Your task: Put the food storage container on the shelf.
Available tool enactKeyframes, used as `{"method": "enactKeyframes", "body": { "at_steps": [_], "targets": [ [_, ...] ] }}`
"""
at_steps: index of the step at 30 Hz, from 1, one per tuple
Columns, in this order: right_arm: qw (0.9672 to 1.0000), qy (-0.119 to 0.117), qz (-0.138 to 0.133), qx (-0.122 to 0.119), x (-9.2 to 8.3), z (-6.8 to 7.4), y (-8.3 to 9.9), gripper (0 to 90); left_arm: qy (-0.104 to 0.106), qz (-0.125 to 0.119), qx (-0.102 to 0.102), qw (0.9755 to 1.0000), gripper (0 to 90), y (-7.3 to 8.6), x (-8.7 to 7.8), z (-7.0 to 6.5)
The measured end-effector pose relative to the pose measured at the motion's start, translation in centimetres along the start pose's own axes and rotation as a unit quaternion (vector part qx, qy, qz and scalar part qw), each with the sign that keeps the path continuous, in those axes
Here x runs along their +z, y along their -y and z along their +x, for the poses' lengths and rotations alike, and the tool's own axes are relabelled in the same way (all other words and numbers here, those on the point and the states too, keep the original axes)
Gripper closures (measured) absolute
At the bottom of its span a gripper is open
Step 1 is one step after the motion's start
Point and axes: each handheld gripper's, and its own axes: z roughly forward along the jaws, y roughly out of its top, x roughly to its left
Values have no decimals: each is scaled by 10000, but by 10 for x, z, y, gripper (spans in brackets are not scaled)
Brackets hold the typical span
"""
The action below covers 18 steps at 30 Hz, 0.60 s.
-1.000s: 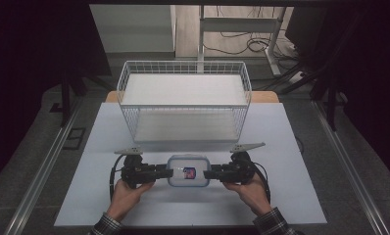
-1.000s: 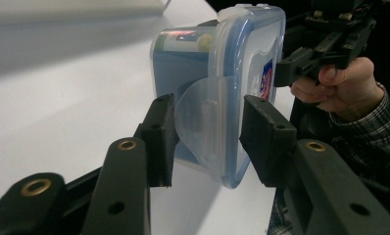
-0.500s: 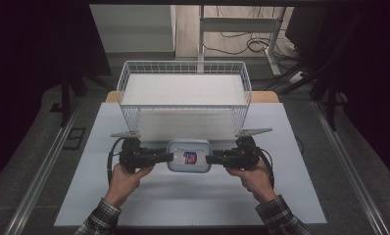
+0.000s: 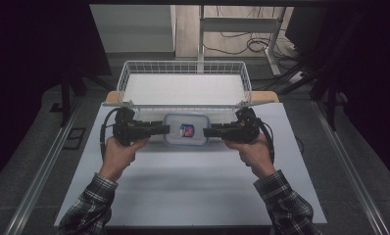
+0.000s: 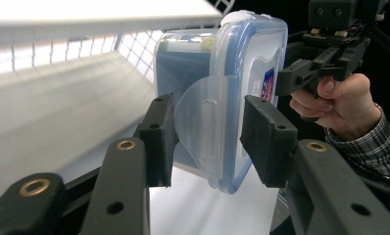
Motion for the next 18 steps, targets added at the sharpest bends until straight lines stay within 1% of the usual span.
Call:
{"method": "enactKeyframes", "body": {
  "at_steps": [1,2,6,8,9,10,11,12,13,14,15,16,18],
  "targets": [
    [10000,9,-13,-41,0,-1,-9,589,-6,-31,-14,10000,573,-5,-1,1],
    [10000,9,-13,-41,0,-1,-9,589,-5,-43,-14,10000,573,-9,-2,2],
    [10000,53,-44,-25,2,-2,-27,590,-14,-95,-33,9999,572,-26,-5,8],
    [10000,53,-73,-16,4,-6,-38,589,-35,-103,-44,9999,571,-36,-6,12],
    [10000,47,-73,4,5,-7,-41,589,-49,-116,-28,9999,571,-40,-6,14],
    [10000,40,-90,-12,5,-8,-45,588,-49,-116,-28,9999,572,-40,-6,14],
    [9999,47,-103,-17,6,-10,-48,588,-46,-146,-32,9999,572,-46,-6,17],
    [9999,47,-103,-17,6,-10,-48,588,-46,-146,-32,9999,571,-46,-6,17],
    [9999,88,-137,-16,6,-12,-55,587,-32,-187,-50,9998,571,-52,-5,20],
    [9999,88,-137,-16,6,-12,-55,587,-32,-187,-50,9998,571,-52,-5,20],
    [9998,122,-169,-8,5,-15,-62,587,-31,-212,-66,9997,571,-55,-3,21],
    [9998,122,-169,-8,5,-15,-62,587,-33,-234,-86,9997,571,-58,-2,22],
    [9997,139,-214,40,4,-20,-70,586,-43,-276,-126,9995,571,-63,1,25]
  ]
}}
